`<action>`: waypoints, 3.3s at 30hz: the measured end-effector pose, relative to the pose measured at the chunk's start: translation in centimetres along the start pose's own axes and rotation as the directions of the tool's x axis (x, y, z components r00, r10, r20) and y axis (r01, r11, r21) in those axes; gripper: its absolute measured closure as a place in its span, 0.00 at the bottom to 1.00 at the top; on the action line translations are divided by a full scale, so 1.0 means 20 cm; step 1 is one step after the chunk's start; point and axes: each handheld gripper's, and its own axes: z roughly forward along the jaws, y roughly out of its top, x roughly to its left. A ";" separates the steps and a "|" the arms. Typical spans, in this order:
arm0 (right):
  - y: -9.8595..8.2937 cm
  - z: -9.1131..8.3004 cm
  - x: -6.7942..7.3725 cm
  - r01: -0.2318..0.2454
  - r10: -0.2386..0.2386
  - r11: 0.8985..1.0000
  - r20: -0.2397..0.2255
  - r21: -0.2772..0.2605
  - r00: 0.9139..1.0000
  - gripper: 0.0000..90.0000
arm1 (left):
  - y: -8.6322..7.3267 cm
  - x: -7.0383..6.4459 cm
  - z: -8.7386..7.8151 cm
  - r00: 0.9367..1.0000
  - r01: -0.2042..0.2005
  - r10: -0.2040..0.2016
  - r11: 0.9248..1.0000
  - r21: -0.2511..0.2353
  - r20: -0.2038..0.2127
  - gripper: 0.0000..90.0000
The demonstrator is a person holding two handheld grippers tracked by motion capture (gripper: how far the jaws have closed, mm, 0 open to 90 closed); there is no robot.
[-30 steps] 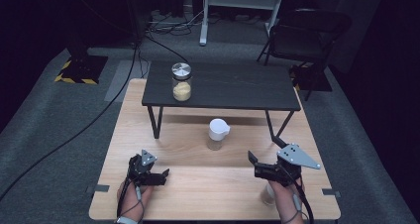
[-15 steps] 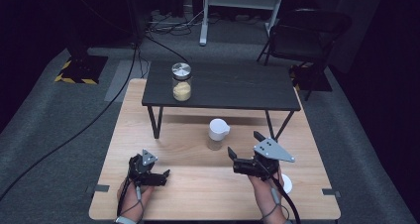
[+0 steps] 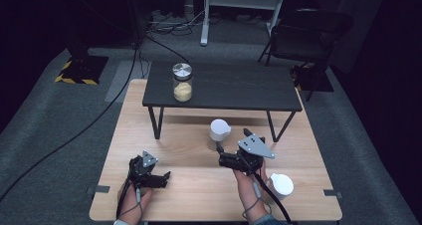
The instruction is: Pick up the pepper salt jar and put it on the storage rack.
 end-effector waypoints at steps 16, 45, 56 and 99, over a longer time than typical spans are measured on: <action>-0.10 0.29 0.04 -0.022 0.021 0.999 0.028 0.042 0.999 0.02 | 0.00 0.00 0.00 1.000 -0.002 0.002 1.000 0.000 0.001 0.03; -0.29 0.60 -0.05 -0.035 0.039 0.984 -0.022 0.176 0.999 0.26 | 0.00 0.00 0.00 1.000 -0.003 0.003 1.000 0.000 0.000 0.03; -0.32 0.61 -0.08 -0.058 0.068 0.985 -0.056 0.163 0.996 0.33 | 0.00 0.00 0.00 1.000 -0.003 0.003 1.000 0.000 0.000 0.03; 0.35 0.13 -0.23 -0.040 0.057 0.991 -0.134 0.124 0.989 0.34 | 0.00 0.00 0.00 1.000 -0.001 0.001 1.000 0.001 -0.001 0.03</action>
